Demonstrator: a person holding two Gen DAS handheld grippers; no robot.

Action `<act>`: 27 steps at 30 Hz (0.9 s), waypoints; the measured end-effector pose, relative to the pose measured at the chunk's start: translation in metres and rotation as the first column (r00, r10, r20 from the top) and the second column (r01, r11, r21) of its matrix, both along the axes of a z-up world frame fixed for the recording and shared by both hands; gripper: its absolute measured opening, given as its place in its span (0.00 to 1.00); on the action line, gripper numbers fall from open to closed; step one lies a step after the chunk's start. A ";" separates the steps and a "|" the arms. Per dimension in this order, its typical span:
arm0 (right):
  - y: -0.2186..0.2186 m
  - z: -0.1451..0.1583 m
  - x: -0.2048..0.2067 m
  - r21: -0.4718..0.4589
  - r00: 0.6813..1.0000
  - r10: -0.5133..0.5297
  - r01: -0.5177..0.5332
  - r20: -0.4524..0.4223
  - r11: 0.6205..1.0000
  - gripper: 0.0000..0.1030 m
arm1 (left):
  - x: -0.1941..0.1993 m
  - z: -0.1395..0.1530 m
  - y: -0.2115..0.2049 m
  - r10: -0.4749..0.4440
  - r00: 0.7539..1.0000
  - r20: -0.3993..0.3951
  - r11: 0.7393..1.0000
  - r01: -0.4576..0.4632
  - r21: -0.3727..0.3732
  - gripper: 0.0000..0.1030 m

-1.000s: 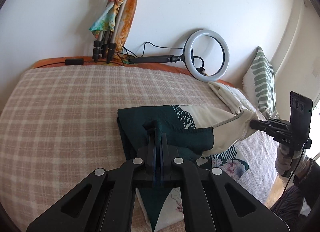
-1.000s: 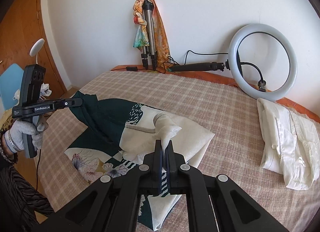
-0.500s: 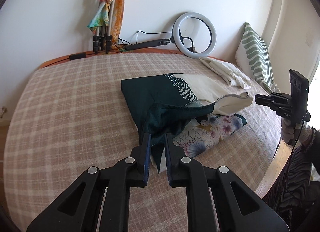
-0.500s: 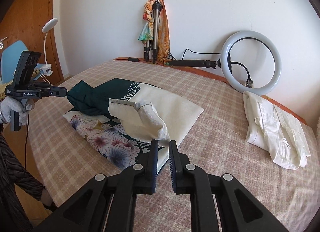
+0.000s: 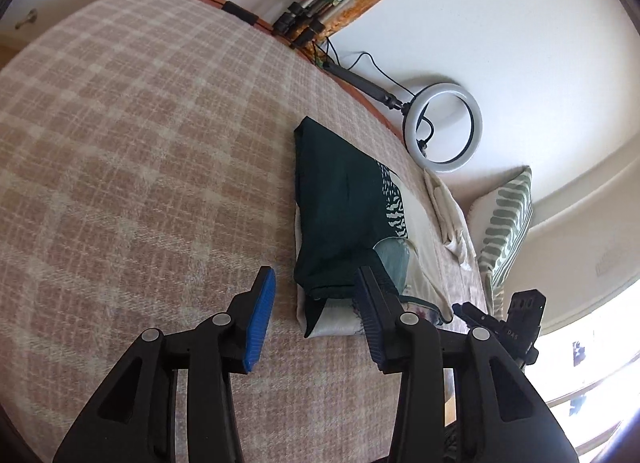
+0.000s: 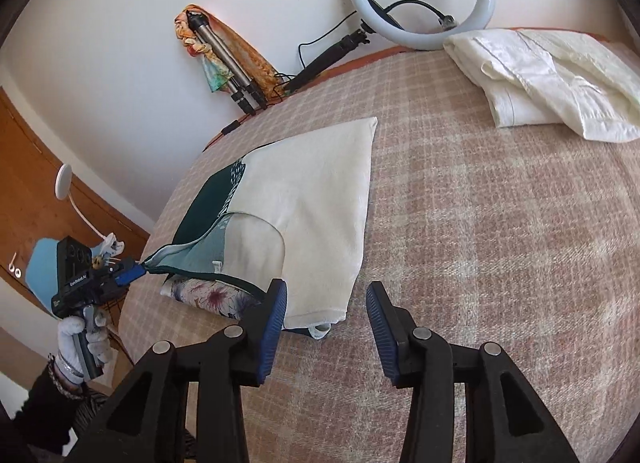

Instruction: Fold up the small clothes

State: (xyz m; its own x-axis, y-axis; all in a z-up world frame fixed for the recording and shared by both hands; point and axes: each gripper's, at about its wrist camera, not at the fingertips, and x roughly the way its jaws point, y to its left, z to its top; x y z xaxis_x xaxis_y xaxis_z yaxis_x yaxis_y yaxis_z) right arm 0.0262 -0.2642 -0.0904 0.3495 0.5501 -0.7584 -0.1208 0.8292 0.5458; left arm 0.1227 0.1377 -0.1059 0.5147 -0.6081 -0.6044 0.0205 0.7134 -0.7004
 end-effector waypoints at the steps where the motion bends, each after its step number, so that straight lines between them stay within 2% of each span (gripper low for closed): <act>1: -0.002 -0.003 0.001 0.013 1.000 -0.010 0.010 -0.014 1.000 0.45 | 0.002 -0.004 -0.002 0.001 1.000 -0.016 1.000 -0.001 -0.019 0.39; 6: 0.005 -0.010 0.001 0.031 0.999 0.014 -0.013 -0.045 0.999 0.45 | 0.003 -0.019 -0.021 -0.047 0.997 -0.059 0.997 0.043 -0.067 0.38; 8: 0.008 -0.013 0.002 0.040 0.998 0.024 -0.022 -0.057 0.999 0.45 | 0.000 -0.018 -0.028 -0.056 0.997 -0.050 0.998 0.055 -0.012 0.35; 9: 0.010 -0.015 0.002 0.043 0.998 0.027 -0.024 -0.063 0.999 0.45 | -0.001 -0.017 -0.030 -0.056 0.998 -0.039 0.998 0.056 0.005 0.32; 11: 0.010 -0.017 0.003 0.047 0.997 0.025 -0.021 -0.072 0.999 0.45 | -0.002 -0.019 -0.028 -0.038 0.999 -0.036 0.999 0.039 0.017 0.16; 13: 0.008 -0.019 0.005 0.083 0.996 0.017 -0.010 -0.084 0.997 0.37 | -0.004 -0.020 -0.024 -0.021 0.999 -0.029 1.000 0.022 0.021 0.10; 14: 0.007 -0.019 0.005 0.103 0.996 0.014 -0.005 -0.090 0.995 0.35 | -0.003 -0.020 -0.023 -0.016 1.000 -0.024 0.999 0.017 0.028 0.09; 19: 0.007 -0.016 0.006 0.134 0.997 0.010 0.001 -0.082 0.991 0.07 | -0.006 -0.015 -0.024 -0.025 1.000 0.009 0.998 0.025 0.062 0.04; 22: 0.010 -0.008 0.004 0.119 0.998 0.016 -0.010 -0.053 0.993 0.03 | -0.008 -0.009 -0.025 -0.024 0.999 0.032 0.997 0.022 0.069 0.03; 25: 0.006 0.002 -0.001 0.158 0.999 0.011 -0.006 -0.035 0.987 0.02 | -0.012 0.000 -0.021 -0.020 0.998 0.055 0.999 0.018 0.043 0.03; 27: 0.002 0.008 -0.005 0.171 1.000 0.012 -0.009 -0.020 0.985 0.02 | -0.015 0.001 -0.019 -0.027 0.998 0.058 0.998 0.024 0.051 0.03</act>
